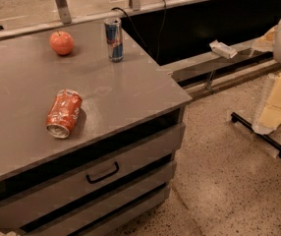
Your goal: Move redbull can near coke can
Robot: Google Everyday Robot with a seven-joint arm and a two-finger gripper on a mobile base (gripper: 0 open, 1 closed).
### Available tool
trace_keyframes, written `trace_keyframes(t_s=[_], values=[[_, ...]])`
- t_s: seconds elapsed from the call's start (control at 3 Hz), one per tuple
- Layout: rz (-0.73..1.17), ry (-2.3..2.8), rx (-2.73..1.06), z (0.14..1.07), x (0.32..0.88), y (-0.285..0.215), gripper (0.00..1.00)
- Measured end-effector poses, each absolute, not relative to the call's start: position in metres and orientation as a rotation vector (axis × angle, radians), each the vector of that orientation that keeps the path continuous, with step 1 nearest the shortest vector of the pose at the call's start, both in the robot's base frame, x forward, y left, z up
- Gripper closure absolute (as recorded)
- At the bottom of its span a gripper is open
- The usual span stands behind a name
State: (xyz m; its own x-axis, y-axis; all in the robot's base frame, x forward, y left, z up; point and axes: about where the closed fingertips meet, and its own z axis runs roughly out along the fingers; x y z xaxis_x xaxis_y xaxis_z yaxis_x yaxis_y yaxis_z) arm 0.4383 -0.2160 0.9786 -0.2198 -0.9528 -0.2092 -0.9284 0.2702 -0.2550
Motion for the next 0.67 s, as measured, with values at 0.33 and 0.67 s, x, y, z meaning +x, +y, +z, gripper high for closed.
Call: trace_keyframes(t_s=[0.33,0.67], values=[[-0.107,2.225,-1.72,0.979,0.438,-0.216,0.0],[-0.12,2.192,-1.72,0.983,0.449,-0.21,0.0]])
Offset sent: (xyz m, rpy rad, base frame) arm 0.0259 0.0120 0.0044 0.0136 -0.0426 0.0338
